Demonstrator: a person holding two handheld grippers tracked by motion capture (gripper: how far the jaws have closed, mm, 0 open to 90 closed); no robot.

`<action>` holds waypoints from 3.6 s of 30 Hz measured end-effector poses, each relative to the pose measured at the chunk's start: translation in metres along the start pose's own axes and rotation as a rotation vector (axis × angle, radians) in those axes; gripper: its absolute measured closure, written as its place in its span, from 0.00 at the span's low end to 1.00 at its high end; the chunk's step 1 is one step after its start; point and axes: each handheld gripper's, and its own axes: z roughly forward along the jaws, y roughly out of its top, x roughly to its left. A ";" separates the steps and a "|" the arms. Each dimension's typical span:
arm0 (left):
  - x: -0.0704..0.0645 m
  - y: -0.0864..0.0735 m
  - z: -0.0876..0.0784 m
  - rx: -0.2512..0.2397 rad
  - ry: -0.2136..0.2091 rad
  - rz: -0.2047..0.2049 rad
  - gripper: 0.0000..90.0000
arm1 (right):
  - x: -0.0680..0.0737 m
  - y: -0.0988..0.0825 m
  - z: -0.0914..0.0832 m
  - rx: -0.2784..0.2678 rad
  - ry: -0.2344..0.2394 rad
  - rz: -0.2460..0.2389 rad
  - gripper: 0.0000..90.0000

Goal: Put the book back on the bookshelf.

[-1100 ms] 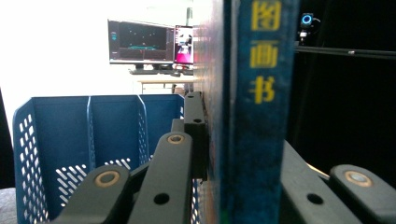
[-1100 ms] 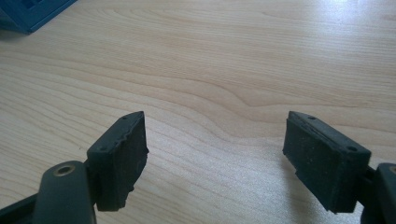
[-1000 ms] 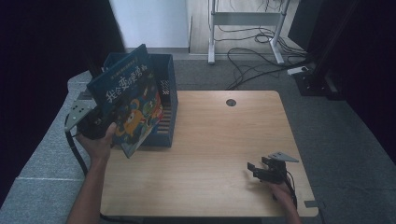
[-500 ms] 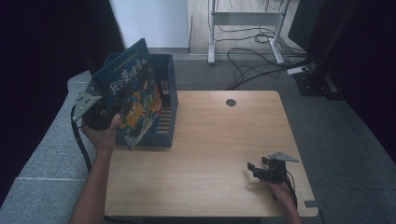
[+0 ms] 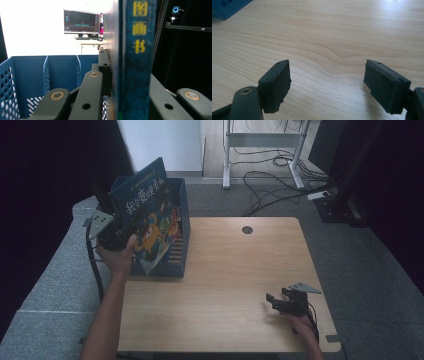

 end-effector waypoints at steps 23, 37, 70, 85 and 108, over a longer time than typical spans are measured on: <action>0.003 -0.007 0.032 0.016 0.040 0.007 0.91 | 0.001 -0.001 -0.001 -0.006 -0.002 0.001 0.23; 0.002 -0.009 0.047 0.009 0.047 0.004 0.91 | 0.000 0.000 0.000 -0.002 0.004 0.009 0.23; -0.006 -0.041 0.077 -0.071 0.128 0.018 0.91 | 0.000 0.000 0.002 0.004 0.008 0.008 0.23; -0.011 -0.055 0.083 -0.096 0.135 0.031 0.90 | 0.000 -0.001 0.000 0.009 0.015 0.007 0.23; -0.015 -0.061 0.091 -0.144 0.152 0.027 0.90 | 0.001 -0.002 0.000 0.011 0.032 -0.005 0.24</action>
